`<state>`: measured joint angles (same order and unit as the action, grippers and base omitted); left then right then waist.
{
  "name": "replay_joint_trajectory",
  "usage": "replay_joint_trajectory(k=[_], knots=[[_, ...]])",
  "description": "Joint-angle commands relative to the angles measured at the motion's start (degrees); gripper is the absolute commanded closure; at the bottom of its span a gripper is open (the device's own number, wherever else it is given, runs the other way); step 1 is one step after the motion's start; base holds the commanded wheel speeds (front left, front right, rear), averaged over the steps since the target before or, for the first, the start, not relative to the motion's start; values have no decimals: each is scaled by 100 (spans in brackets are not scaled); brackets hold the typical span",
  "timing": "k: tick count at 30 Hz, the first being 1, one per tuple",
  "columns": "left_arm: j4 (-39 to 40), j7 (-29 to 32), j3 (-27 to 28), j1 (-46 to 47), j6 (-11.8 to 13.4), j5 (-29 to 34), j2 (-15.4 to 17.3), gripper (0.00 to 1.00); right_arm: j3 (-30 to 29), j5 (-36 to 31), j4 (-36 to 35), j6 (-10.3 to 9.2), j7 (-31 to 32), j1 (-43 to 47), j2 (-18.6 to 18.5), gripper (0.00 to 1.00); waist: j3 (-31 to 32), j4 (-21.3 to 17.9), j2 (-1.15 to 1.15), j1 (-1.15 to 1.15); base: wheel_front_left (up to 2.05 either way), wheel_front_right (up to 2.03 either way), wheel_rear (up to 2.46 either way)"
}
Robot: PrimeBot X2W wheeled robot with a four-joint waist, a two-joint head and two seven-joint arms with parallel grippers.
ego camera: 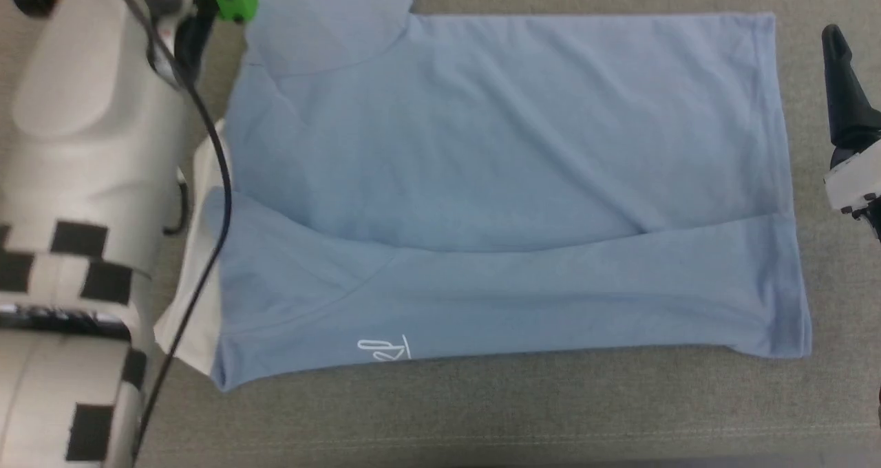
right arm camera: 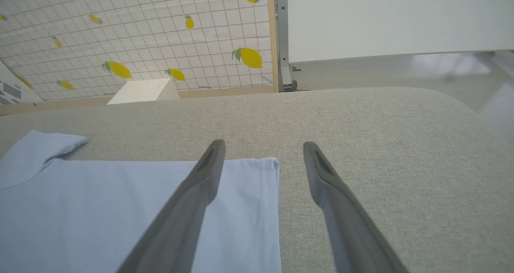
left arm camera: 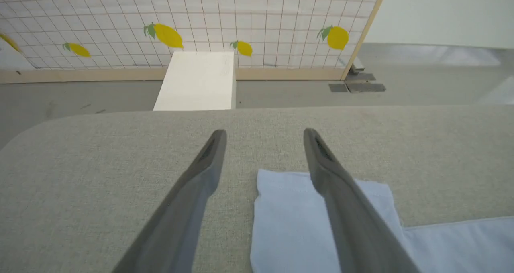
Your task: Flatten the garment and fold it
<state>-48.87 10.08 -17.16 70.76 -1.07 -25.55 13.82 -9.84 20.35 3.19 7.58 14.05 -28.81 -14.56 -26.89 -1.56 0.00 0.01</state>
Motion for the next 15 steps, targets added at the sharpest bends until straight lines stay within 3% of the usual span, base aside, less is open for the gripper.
replay_joint_trajectory(k=[1,7,15], knots=[[-132,238,-26,239,83,75,40,0,-3,41,-57,-9,-40,-35,26,0,-584,-337,0,-1,0,0,0],[-781,1769,-206,927,340,152,121,0,-31,114,-211,-9,-96,39,71,0,-927,-516,0,-1,0,0,0],[-1193,3166,-373,1001,742,193,148,0,-182,130,-367,-9,-108,86,63,0,-1086,-552,0,-1,0,0,0]])
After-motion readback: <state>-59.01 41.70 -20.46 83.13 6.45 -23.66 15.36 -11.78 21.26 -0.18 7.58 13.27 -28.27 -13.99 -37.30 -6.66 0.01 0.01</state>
